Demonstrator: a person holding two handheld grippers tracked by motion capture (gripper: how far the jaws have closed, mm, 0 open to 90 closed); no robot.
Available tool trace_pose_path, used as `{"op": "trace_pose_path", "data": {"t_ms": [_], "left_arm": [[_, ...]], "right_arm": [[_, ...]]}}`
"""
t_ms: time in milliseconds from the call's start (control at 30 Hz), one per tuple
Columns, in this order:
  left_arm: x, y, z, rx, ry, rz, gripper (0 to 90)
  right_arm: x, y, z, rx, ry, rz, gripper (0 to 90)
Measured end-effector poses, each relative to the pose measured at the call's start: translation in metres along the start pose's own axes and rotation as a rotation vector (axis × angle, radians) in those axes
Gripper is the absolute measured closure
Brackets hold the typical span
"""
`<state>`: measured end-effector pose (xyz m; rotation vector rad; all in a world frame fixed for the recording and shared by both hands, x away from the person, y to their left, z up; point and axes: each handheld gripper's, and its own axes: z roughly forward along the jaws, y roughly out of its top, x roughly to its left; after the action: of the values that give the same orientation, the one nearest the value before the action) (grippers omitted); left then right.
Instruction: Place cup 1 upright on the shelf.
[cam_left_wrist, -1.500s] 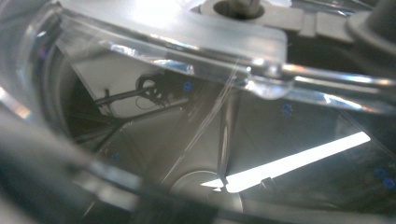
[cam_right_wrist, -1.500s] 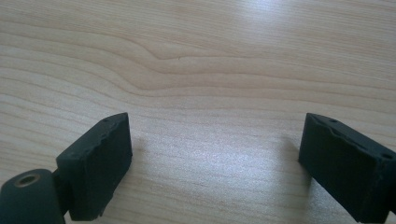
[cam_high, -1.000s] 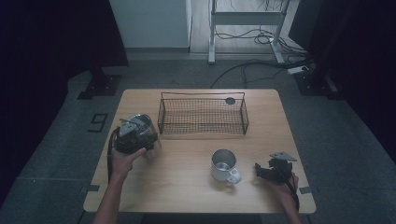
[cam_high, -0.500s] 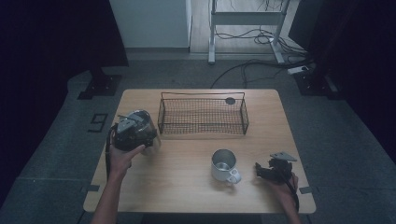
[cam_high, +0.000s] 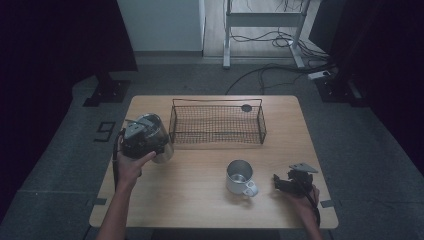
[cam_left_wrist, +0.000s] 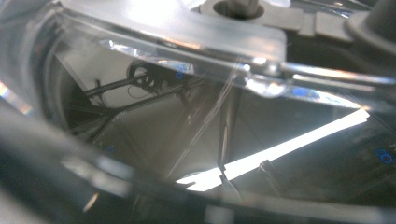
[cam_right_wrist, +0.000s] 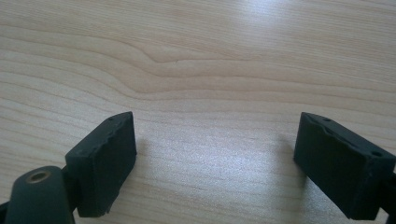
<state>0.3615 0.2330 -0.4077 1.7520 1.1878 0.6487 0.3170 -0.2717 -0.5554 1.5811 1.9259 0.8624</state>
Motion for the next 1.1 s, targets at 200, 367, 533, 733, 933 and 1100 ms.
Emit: {"op": "trace_pose_path", "data": {"t_ms": [200, 367, 533, 733, 933, 1100], "left_arm": [[-0.002, 0.003, 0.002, 0.001, -0.006, 0.003, 4.1], [-0.003, 0.007, 0.002, -0.009, -0.001, -0.011, 4.1], [-0.008, 0.013, 0.005, -0.011, -0.006, -0.001, 4.1], [-0.01, 0.02, 0.008, -0.016, -0.013, 0.007, 4.1], [-0.01, 0.026, 0.013, -0.024, -0.019, -0.001, 4.1], [-0.012, 0.03, 0.018, -0.021, -0.016, -0.005, 4.1]], "right_arm": [[0.0, 0.0, 0.0, 0.0, 0.0, 0.0, 12.6], [0.0, 0.0, 0.0, -0.001, 0.0, 0.0, 12.7], [0.0, 0.0, 0.0, -0.001, 0.0, 0.0, 12.7], [0.0, 0.0, 0.0, -0.001, 0.0, 0.0, 12.7], [0.0, 0.0, 0.0, -0.001, -0.001, 0.001, 12.8], [0.0, 0.0, 0.0, -0.001, 0.0, 0.002, 12.7]]}}
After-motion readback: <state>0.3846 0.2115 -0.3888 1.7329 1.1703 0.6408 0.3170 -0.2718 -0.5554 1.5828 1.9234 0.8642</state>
